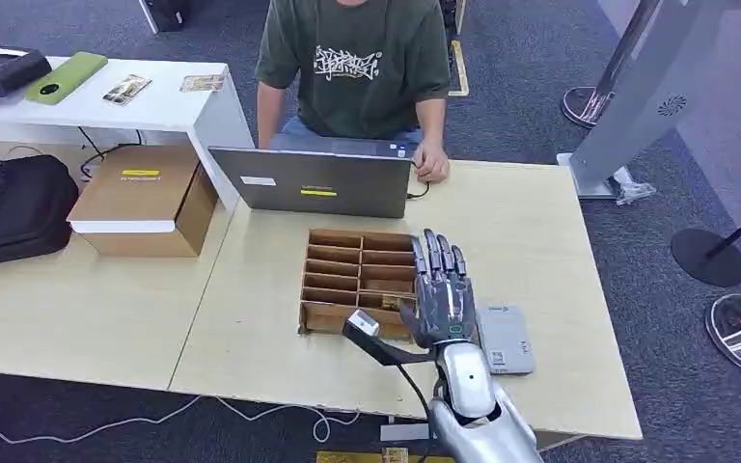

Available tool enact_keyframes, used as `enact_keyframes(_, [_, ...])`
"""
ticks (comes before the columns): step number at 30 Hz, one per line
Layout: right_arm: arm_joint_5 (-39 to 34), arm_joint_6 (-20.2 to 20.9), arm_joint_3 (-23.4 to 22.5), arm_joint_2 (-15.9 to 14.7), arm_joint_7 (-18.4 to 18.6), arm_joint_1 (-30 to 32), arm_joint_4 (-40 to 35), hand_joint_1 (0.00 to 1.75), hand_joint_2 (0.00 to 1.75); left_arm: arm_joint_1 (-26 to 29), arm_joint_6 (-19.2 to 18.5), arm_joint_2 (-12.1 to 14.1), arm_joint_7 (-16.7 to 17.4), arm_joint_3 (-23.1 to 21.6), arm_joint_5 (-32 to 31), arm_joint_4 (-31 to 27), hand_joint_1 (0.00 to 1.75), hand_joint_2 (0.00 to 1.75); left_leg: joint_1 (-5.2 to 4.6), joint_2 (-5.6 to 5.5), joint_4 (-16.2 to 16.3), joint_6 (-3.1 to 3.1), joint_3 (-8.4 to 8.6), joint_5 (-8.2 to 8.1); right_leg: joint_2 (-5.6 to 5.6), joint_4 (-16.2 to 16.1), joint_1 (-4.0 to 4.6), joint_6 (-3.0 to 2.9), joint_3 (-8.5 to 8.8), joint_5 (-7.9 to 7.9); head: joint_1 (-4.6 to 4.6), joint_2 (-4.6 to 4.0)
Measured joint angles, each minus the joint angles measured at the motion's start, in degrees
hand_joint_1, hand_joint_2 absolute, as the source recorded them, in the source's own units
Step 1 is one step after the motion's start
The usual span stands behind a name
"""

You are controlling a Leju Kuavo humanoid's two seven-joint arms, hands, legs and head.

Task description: Pass the card to the sensor for recognition and then transmit it.

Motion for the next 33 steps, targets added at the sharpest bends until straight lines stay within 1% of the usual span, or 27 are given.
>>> enact_keyframes(5, [0.0, 0.2, -1.9, 0.1, -0.4, -0.1, 1.3, 0.00, 1.75, 0.0, 0.0, 0.1, 0.0, 0.0, 0.1, 0.0, 0.00, 0.00, 0.00, 0.00, 0.0, 0.00, 0.00, 0.00, 0.00, 0.0, 0.00, 0.00, 0.00, 0.00, 0.00, 0.00])
enact_keyframes(14, [0.0, 0.9, -3.0, 0.7, -0.5, 0.1, 1.6, 0.00, 1.75, 0.0, 0.0, 0.1, 0.0, 0.0, 0.4, 0.0, 0.00, 0.00, 0.00, 0.01, 0.0, 0.00, 0.01, 0.00, 0.01, 0.0, 0.00, 0.00, 0.00, 0.00, 0.00, 0.00])
enact_keyframes(17, [0.0, 2.5, -3.0, 0.7, 0.4, 0.3, 1.0, 0.00, 1.75, 0.0, -0.1, 0.1, 0.0, 0.0, 0.7, 0.0, 0.00, 0.00, 0.00, 0.01, 0.0, 0.00, 0.02, 0.00, 0.01, 0.0, 0.00, 0.00, 0.01, 0.00, 0.00, 0.00])
enact_keyframes(23, [0.0, 8.0, -2.2, 0.7, 4.3, 2.0, -2.1, 0.00, 1.75, 0.1, -0.2, 0.1, 0.0, 0.0, 1.6, 0.0, 0.00, 0.00, 0.00, 0.01, 0.0, 0.00, 0.03, 0.00, 0.00, 0.0, 0.00, 0.00, 0.03, 0.00, 0.00, 0.00])
enact_keyframes(27, [0.0, 11.3, -0.1, 0.7, 5.2, 5.5, -6.1, 0.00, 1.75, 0.1, -0.2, 0.1, 0.0, 0.0, 2.1, 0.0, 0.00, 0.00, 0.00, 0.00, 0.0, 0.00, 0.02, -0.01, 0.00, 0.0, 0.00, 0.00, 0.01, -0.01, 0.00, 0.00])
enact_keyframes(30, [0.0, 12.6, 1.4, 0.7, 6.4, 7.6, -8.9, 0.00, 1.75, 0.2, -0.2, 0.0, 0.0, 0.0, 2.4, 0.0, 0.00, 0.00, 0.01, 0.00, 0.0, 0.00, 0.01, -0.01, 0.00, 0.0, 0.00, 0.00, 0.00, -0.02, 0.00, 0.00])
enact_keyframes(33, [0.0, 13.6, 2.7, 0.7, 6.2, 9.0, -10.8, 0.00, 1.75, 0.2, -0.2, -0.2, 0.0, 0.0, 2.6, 0.0, 0.00, 0.00, 0.01, 0.01, 0.0, 0.00, 0.01, -0.01, 0.01, 0.0, 0.00, 0.00, 0.00, -0.02, -0.02, 0.00])
